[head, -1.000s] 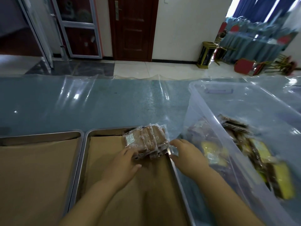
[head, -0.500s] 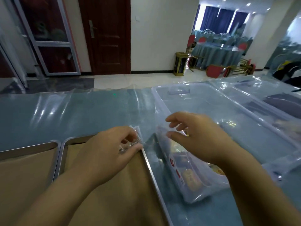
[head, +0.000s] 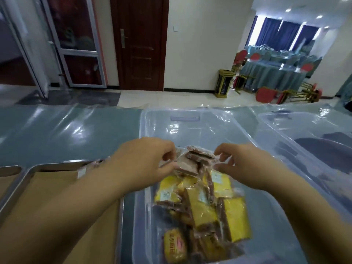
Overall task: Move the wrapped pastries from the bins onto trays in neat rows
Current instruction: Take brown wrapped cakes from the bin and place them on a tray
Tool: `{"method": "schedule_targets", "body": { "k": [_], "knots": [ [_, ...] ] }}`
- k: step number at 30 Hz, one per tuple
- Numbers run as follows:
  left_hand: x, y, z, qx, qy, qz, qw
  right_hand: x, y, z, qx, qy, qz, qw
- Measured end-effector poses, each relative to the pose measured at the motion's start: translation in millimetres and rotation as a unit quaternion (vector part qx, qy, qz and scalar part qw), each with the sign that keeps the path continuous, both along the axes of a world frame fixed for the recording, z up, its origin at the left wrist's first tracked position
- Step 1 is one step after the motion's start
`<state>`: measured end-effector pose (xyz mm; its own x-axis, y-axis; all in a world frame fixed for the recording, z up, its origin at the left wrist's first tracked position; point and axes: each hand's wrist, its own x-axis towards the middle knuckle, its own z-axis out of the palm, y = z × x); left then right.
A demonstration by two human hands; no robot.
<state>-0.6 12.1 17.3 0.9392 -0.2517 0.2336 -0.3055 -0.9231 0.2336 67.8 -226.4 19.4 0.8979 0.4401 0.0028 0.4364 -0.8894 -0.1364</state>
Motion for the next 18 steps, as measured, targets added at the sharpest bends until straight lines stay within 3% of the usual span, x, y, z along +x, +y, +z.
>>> {"method": "schedule_targets", "body": {
  "k": [4,9,18],
  "knots": [
    [50,-31,-13,0.110,0.095,0.031,0.989,55,-10,-9,-0.064,0.019,0.034,0.997],
    [102,-46,-33,0.241,0.222,0.045,0.944,112,3,-28,-0.154,0.016,0.067,0.986],
    [159,-65,-87,0.274,0.290,0.081,0.913,149,23,-94,-0.138,0.069,0.056,0.986]
  ]
}}
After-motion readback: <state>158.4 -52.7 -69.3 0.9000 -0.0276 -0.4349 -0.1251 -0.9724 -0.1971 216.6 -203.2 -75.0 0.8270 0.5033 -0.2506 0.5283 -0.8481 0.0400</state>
